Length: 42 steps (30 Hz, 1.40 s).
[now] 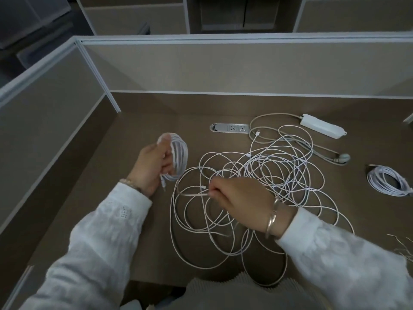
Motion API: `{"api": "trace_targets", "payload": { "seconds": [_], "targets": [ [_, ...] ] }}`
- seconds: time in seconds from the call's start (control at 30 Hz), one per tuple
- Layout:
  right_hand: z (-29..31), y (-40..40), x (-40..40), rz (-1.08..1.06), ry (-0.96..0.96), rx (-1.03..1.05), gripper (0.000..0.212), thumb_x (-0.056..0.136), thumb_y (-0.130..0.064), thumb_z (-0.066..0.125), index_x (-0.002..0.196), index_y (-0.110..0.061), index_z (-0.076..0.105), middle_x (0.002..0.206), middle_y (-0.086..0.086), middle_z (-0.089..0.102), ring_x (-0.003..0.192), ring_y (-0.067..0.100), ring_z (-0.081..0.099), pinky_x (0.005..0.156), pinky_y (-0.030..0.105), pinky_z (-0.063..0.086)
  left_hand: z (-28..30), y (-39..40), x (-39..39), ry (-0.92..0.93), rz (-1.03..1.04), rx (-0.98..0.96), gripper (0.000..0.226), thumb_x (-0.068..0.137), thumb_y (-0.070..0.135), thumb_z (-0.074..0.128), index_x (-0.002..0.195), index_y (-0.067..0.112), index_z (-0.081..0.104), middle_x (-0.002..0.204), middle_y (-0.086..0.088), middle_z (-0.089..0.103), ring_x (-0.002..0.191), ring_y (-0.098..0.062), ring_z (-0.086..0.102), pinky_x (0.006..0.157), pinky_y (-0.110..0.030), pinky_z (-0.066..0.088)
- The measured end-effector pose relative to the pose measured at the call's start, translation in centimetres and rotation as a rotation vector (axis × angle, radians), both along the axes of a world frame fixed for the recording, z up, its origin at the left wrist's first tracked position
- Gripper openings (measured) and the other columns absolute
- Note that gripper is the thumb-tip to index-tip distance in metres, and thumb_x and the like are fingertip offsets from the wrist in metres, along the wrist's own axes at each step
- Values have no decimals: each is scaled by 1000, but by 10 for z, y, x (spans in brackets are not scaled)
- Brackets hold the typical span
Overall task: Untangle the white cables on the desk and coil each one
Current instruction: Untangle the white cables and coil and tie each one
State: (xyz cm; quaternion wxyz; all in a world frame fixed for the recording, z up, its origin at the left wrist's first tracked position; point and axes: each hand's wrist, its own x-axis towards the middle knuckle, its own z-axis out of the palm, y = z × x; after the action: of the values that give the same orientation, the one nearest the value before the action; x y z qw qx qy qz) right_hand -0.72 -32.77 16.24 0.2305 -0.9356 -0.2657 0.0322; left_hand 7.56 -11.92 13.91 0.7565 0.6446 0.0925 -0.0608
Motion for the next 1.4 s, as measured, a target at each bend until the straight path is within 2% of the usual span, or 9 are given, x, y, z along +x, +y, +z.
{"api": "trace_targets", "payload": {
  "seconds": [0.2, 0.3, 0.43, 0.63, 0.8, 1.0, 1.13, 1.27, 1.4],
  "targets": [
    [10, 5, 23, -56, -80, 140, 22, 97, -36, 42, 97, -21, 58, 73, -11, 57, 74, 20, 58, 62, 31, 34, -1, -32, -21, 50, -181, 130, 37, 96, 30, 54, 77, 0, 64, 61, -11, 63, 48, -17, 58, 48, -23, 51],
    [7, 0, 33, -97, -96, 145, 27, 95, -40, 39, 96, -22, 58, 75, -9, 59, 76, 20, 58, 62, 29, 32, 2, -40, -32, 96, -311, 141, 40, 98, 29, 52, 69, 4, 64, 48, -9, 55, 36, -16, 49, 41, -21, 44],
    [4, -10, 44, -126, -62, 177, 25, 95, -42, 45, 93, -22, 59, 64, -15, 51, 64, 9, 49, 58, 27, 32, 6, -42, -38, 289, -542, -139, 37, 87, 40, 52, 62, 16, 42, 37, 4, 26, 27, -7, 19, 34, -17, 23],
    [-10, -35, 58, -236, 67, 405, 22, 83, -40, 67, 80, -21, 56, 61, -7, 57, 51, 4, 46, 53, 18, 36, 14, -24, -32, 400, -721, -451, 53, 98, 50, 33, 56, 18, 44, 34, 11, 21, 25, -2, 17, 31, -16, 15],
    [-38, -77, 64, -345, 156, 534, 16, 85, -21, 67, 77, -21, 54, 57, -3, 44, 47, 2, 38, 50, 15, 32, 25, 30, -1, 335, -767, -952, 57, 105, 44, 27, 70, 6, 52, 46, 2, 34, 37, -11, 31, 44, -24, 31],
    [-61, -97, 51, -441, 315, 796, 17, 84, 1, 64, 81, -10, 51, 64, 15, 45, 41, 5, 46, 41, 16, 40, 22, 67, 16, 288, -601, -982, 63, 105, 47, 23, 80, 1, 57, 52, -1, 38, 45, -13, 36, 56, -26, 34],
    [-76, -88, 40, -520, 178, 584, 17, 83, -14, 69, 73, -16, 57, 59, 0, 62, 38, 10, 48, 43, 20, 40, 10, 63, 19, 281, -569, -975, 65, 103, 52, 26, 77, 2, 58, 52, 0, 37, 46, -13, 35, 55, -27, 38],
    [-75, -58, 25, -357, 93, 173, 13, 89, -27, 64, 80, -17, 64, 70, -1, 68, 59, 12, 60, 59, 21, 46, 13, 35, 8, 207, -163, -519, 63, 94, 63, 31, 49, 22, 47, 35, 9, 25, 30, -7, 20, 40, -14, 20],
    [-54, -21, 13, -189, 97, -45, 22, 95, -37, 50, 93, -18, 62, 85, 5, 69, 84, 27, 62, 73, 37, 48, 12, 11, 3, 182, -112, -363, 56, 96, 58, 34, 54, 20, 39, 38, 10, 24, 31, -3, 21, 40, -17, 18]
  ]
}}
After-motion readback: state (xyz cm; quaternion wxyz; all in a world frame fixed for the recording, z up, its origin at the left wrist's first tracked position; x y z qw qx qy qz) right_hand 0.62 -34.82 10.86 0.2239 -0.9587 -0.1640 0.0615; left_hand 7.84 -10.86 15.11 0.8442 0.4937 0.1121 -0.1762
